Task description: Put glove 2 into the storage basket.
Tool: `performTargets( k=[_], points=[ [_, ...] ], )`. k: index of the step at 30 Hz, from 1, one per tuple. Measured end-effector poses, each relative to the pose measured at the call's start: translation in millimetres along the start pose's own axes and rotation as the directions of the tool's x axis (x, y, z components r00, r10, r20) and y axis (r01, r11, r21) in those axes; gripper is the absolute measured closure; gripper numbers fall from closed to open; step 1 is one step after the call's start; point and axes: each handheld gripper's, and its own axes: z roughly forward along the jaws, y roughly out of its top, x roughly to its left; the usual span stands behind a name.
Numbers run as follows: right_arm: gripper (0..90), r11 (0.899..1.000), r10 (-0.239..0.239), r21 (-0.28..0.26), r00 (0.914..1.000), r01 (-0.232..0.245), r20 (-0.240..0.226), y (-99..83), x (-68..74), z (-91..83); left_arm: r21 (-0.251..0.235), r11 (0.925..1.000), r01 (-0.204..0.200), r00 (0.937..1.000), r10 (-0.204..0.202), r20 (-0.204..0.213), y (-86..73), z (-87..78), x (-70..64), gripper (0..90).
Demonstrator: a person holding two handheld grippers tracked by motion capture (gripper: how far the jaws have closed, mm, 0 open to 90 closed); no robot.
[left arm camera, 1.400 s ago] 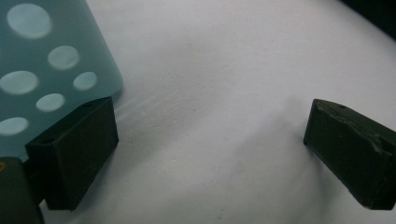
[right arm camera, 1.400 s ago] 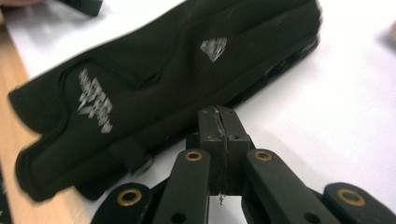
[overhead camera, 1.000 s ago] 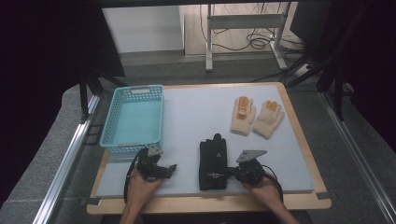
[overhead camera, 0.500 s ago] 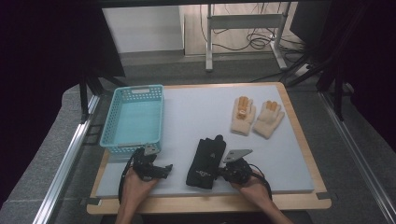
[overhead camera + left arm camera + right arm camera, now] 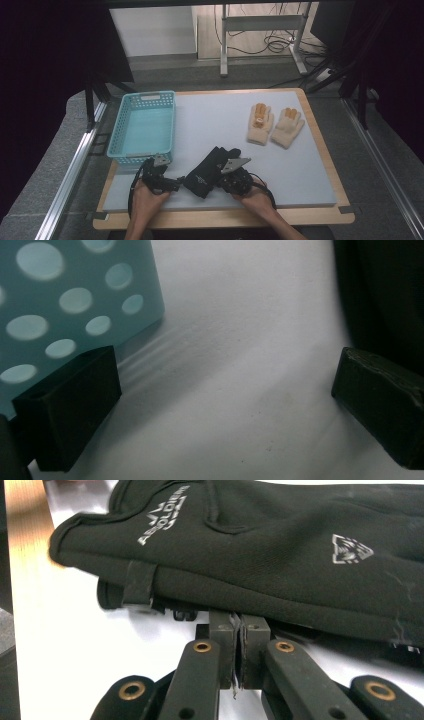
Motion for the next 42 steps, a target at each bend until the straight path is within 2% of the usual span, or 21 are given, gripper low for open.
performTargets(
  k=[5,9,11,15,17,21,24,26,27,31,34,37,39,42],
  points=[
    [81.2,1.0,-0.008,0.009,1.0,0.008,-0.005,0.0,-0.4,-2.3,-0.002,1.0,0.004,1.0,-0.004,0.0,-0.3,0.1,-0.1,0.0],
    [76.9,1.0,-0.006,0.005,0.9996,0.006,0.029,-7.3,-5.3,-13.2,-0.001,1.0,0.003,1.0,-0.003,0.0,-0.4,0.1,-0.2,0.0],
    [74.8,1.0,0.004,0.001,0.9982,-0.004,0.061,-12.2,-11.1,-21.3,-0.002,1.0,0.003,1.0,-0.003,0.0,-0.4,0.1,-0.1,0.0],
    [69.9,0.998,0.054,-0.028,0.992,-0.051,0.114,-22.5,-28.6,-39.4,-0.001,1.0,0.003,1.0,-0.003,0.0,-0.4,0.0,-0.1,0.0],
    [66.2,0.996,0.079,-0.042,0.9862,-0.074,0.145,-28.3,-38.7,-48.1,-0.001,1.0,0.004,1.0,-0.004,0.001,-0.4,0.1,-0.1,0.0],
    [55.3,0.99,0.134,-0.066,0.9691,-0.122,0.208,-40.6,-57.4,-63.8,-0.002,1.0,0.004,1.0,-0.004,0.001,-0.4,0.1,-0.1,0.0],
    [47.9,0.989,0.145,-0.064,0.9519,-0.133,0.27,-50.8,-71.3,-75.5,-0.002,1.0,0.004,1.0,-0.004,0.001,-0.4,0.1,-0.1,0.0],
    [43.0,0.986,0.167,-0.072,0.942,-0.152,0.291,-56.9,-79.5,-81.9,-0.001,1.0,0.004,1.0,-0.004,0.001,-0.4,0.1,-0.1,0.0],
    [40.9,0.983,0.184,-0.079,0.934,-0.168,0.306,-61.3,-85.2,-86.5,-0.001,1.0,0.004,1.0,-0.004,0.001,-0.4,0.1,-0.1,0.0],
    [32.0,0.976,0.216,-0.087,0.9149,-0.198,0.341,-72.7,-99.0,-97.3,-0.001,1.0,0.004,1.0,-0.004,0.001,-0.4,0.1,-0.2,0.0],
    [26.6,0.973,0.231,-0.088,0.9077,-0.214,0.35,-78.3,-105.0,-98.7,-0.001,1.0,0.003,1.0,-0.003,0.001,-0.4,0.1,-0.2,0.0],
    [23.7,0.974,0.227,-0.087,0.909,-0.209,0.35,-79.9,-105.8,-96.8,-0.001,1.0,0.004,1.0,-0.004,0.001,-0.4,0.1,-0.2,0.0],
    [21.8,0.98,0.199,-0.068,0.9096,-0.187,0.365,-79.1,-104.1,-94.8,-0.001,1.0,0.005,1.0,-0.005,0.001,-0.4,0.0,-0.1,0.0],
    [21.2,0.979,0.204,-0.071,0.9078,-0.192,0.366,-79.4,-104.4,-94.6,-0.002,1.0,0.005,1.0,-0.005,0.004,-0.4,-0.1,0.2,0.0]
  ],
)
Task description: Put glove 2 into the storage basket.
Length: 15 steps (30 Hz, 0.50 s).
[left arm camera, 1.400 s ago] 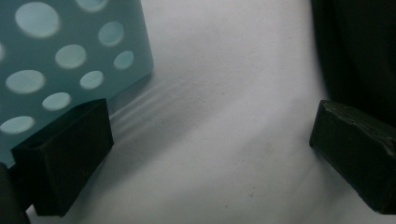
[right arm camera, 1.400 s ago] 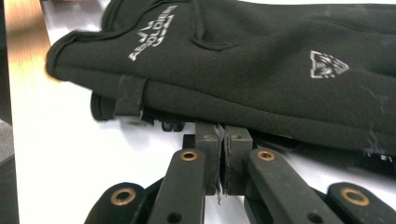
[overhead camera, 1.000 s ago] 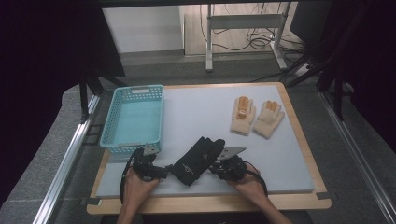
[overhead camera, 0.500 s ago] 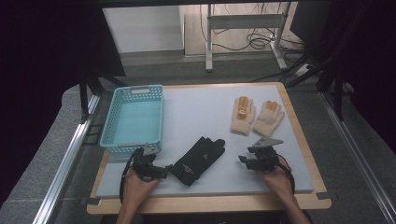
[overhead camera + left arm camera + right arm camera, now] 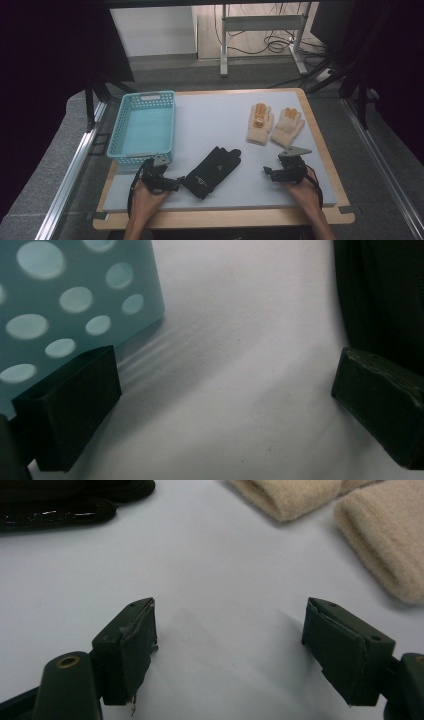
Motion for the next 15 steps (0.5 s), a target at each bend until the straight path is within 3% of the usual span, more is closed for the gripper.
performTargets(
  k=[6,9,12,15],
  points=[
    [21.2,1.0,0.002,-0.001,1.0,-0.002,-0.001,-0.2,-0.2,0.2,-0.01,0.9998,-0.017,0.9996,0.018,0.022,-1.9,-3.4,4.5,2.5],
    [21.2,1.0,0.003,-0.001,1.0,-0.003,-0.001,-0.3,-0.3,0.2,0.004,1.0,-0.007,0.9999,0.007,0.012,-0.5,-6.5,5.9,3.4],
    [21.2,1.0,0.001,-0.001,1.0,-0.001,-0.001,-0.3,-0.4,0.2,0.007,0.9998,-0.018,0.9998,0.018,-0.004,1.4,-15.0,6.5,3.5],
    [21.1,1.0,0.003,-0.001,1.0,-0.003,-0.001,-0.4,-0.3,0.2,-0.021,0.9997,-0.008,0.9999,0.009,0.013,4.4,-29.8,7.6,3.9]
  ],
)
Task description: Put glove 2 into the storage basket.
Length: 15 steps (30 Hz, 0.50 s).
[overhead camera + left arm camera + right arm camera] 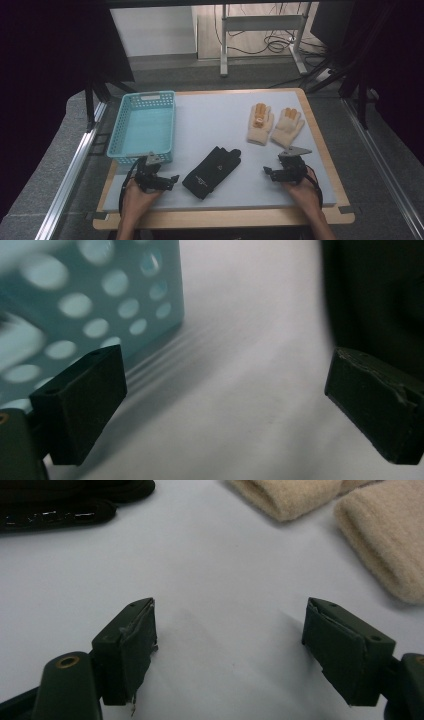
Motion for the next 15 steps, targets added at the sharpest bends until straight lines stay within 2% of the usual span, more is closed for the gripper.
performTargets(
  k=[2,4,6,9,11,12,15],
  points=[
    [21.1,1.0,-0.001,0.0,1.0,0.001,0.001,0.0,-0.1,0.0,-0.024,0.9997,0.002,0.9997,-0.002,0.022,2.9,-9.9,-2.6,4.3],
    [21.1,1.0,-0.001,0.0,1.0,0.001,0.001,-0.1,-0.1,0.0,-0.043,0.9991,-0.001,0.9981,0.004,0.062,6.5,-16.5,-8.5,4.5],
    [21.1,1.0,0.0,0.0,1.0,0.0,0.0,-0.1,0.0,0.0,-0.058,0.9983,-0.008,0.9942,0.014,0.107,11.0,-17.7,-18.3,4.4],
    [21.2,1.0,0.0,-0.001,1.0,0.0,0.0,-0.1,0.0,0.0,-0.04,0.9987,-0.033,0.988,0.039,0.15,21.2,-11.9,-34.4,2.2],
    [21.1,1.0,0.0,-0.001,1.0,0.0,0.0,-0.1,0.0,0.0,-0.031,0.9979,-0.057,0.981,0.062,0.184,29.2,-6.1,-44.2,1.3],
    [21.2,1.0,-0.001,-0.001,1.0,0.001,0.0,-0.1,0.0,0.0,-0.027,0.9972,-0.069,0.975,0.073,0.21,35.0,-1.3,-51.3,0.9],
    [21.1,1.0,0.0,-0.001,1.0,0.0,0.0,-0.1,0.0,0.0,-0.015,0.9957,-0.091,0.9665,0.092,0.24,43.8,8.5,-62.4,0.1]
  ],
)
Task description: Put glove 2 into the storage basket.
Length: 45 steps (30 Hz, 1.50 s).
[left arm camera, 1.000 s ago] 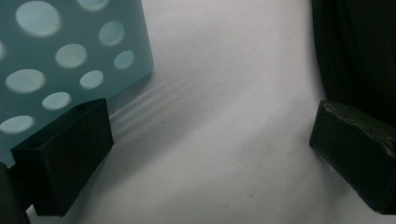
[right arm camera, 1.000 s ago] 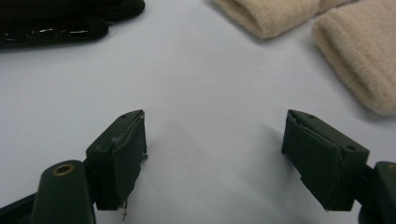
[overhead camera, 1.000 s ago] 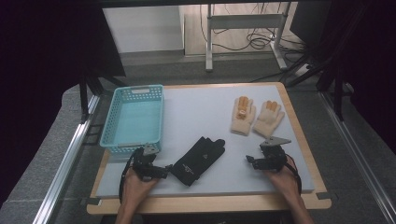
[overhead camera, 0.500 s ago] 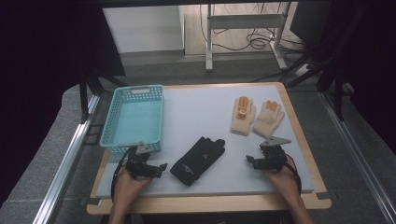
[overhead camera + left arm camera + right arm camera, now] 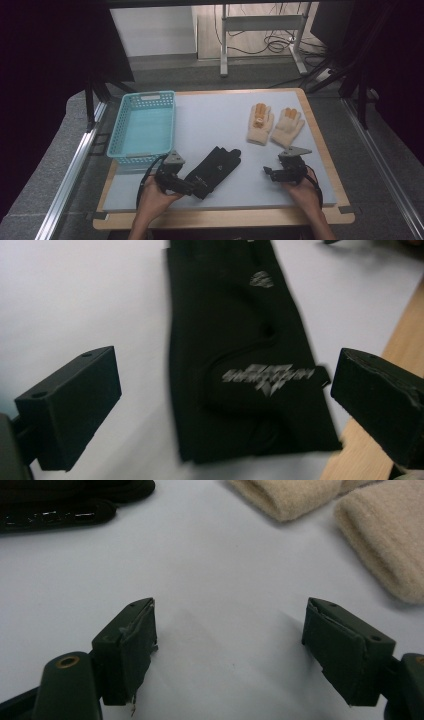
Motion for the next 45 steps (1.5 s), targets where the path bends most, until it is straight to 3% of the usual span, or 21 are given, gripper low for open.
performTargets(
  k=[4,10,18,21,24,26,29,33,36,40,45],
  points=[
    [21.2,1.0,-0.001,0.0,1.0,0.001,0.0,0.0,-0.1,0.0,0.014,0.9999,-0.007,0.9997,0.006,0.022,6.4,13.4,-4.2,0.0],
    [21.2,1.0,0.0,0.0,1.0,0.0,0.0,0.0,0.0,0.0,0.047,0.9987,-0.019,0.9998,0.019,0.011,13.2,32.8,-8.2,0.0],
    [21.1,1.0,0.0,0.0,1.0,0.0,0.0,-0.1,0.0,0.0,0.099,0.9936,-0.055,0.9968,0.061,-0.052,22.6,57.7,-14.8,0.0],
    [21.2,1.0,0.0,-0.001,1.0,0.0,0.0,-0.1,0.0,0.0,0.127,0.9906,-0.051,0.9958,0.06,-0.069,24.3,65.4,-13.8,0.0],
    [21.2,1.0,0.0,-0.001,1.0,0.0,0.0,-0.1,0.0,0.0,0.152,0.9875,-0.042,0.9952,0.055,-0.081,24.2,71.2,-9.6,0.0],
    [21.1,1.0,0.0,-0.001,1.0,0.0,0.0,-0.1,0.0,0.0,0.164,0.9861,-0.026,0.9974,0.037,-0.062,23.2,74.1,-6.1,0.0],
    [21.2,1.0,0.0,-0.001,1.0,0.0,0.0,-0.1,0.0,0.0,0.173,0.9844,-0.033,0.9976,0.043,-0.054,22.2,75.1,-7.6,0.0],
    [21.1,1.0,0.0,-0.001,1.0,0.0,0.0,-0.1,0.0,0.0,0.202,0.9758,-0.084,0.9914,0.103,-0.081,21.5,77.6,-16.2,0.0],
    [21.1,1.0,-0.002,0.0,1.0,0.002,0.001,-0.1,-0.1,0.0,0.201,0.9759,-0.086,0.9914,0.104,-0.08,21.7,77.4,-16.3,0.0],
    [21.1,1.0,-0.002,0.0,1.0,0.002,0.001,-0.1,0.0,0.0,0.197,0.9768,-0.083,0.9906,0.102,-0.091,22.7,73.3,-14.8,8.2],
    [21.1,1.0,-0.002,0.0,1.0,0.002,0.001,-0.1,0.0,0.0,0.178,0.9818,-0.068,0.991,0.087,-0.101,22.0,65.2,-9.3,30.4]
  ],
)
